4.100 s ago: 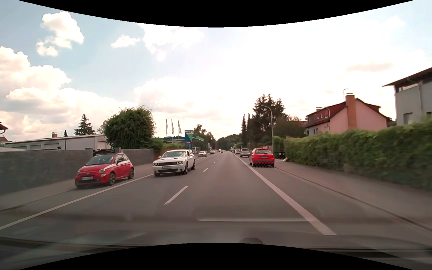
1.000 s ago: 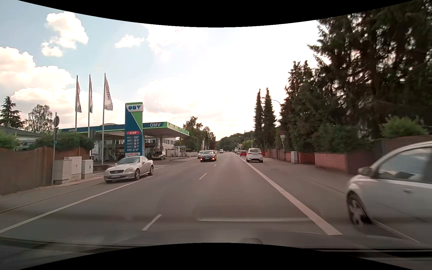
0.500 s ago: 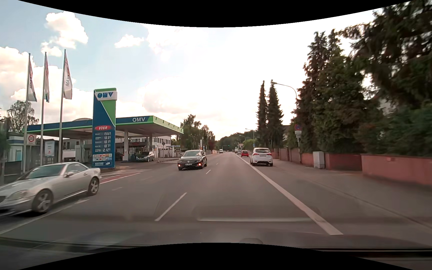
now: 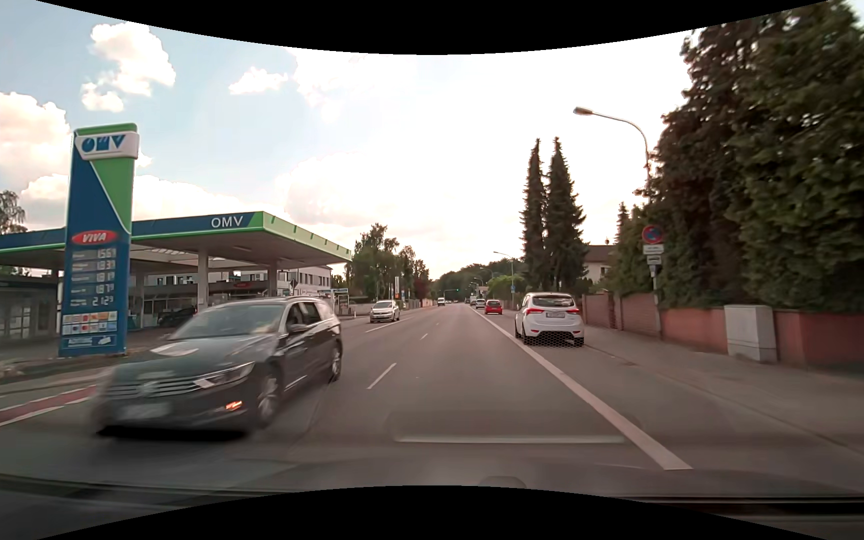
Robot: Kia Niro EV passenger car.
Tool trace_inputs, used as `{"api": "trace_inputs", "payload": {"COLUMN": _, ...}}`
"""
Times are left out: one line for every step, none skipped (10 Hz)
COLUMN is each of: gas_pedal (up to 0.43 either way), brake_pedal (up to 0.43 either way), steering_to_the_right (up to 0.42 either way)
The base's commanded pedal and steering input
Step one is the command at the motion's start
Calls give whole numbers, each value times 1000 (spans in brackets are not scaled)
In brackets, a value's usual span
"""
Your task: Follow the waypoints while adhering to traffic rules and regulations
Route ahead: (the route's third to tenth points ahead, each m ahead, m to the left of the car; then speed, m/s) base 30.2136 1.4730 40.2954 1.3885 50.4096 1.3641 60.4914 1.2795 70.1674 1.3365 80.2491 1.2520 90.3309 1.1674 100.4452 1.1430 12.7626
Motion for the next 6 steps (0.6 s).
{"api": "trace_inputs", "payload": {"gas_pedal": 47, "brake_pedal": 0, "steering_to_the_right": -4}}
{"api": "trace_inputs", "payload": {"gas_pedal": 47, "brake_pedal": 0, "steering_to_the_right": -4}}
{"api": "trace_inputs", "payload": {"gas_pedal": 47, "brake_pedal": 0, "steering_to_the_right": -4}}
{"api": "trace_inputs", "payload": {"gas_pedal": 47, "brake_pedal": 0, "steering_to_the_right": -4}}
{"api": "trace_inputs", "payload": {"gas_pedal": 47, "brake_pedal": 0, "steering_to_the_right": -4}}
{"api": "trace_inputs", "payload": {"gas_pedal": 47, "brake_pedal": 0, "steering_to_the_right": -4}}
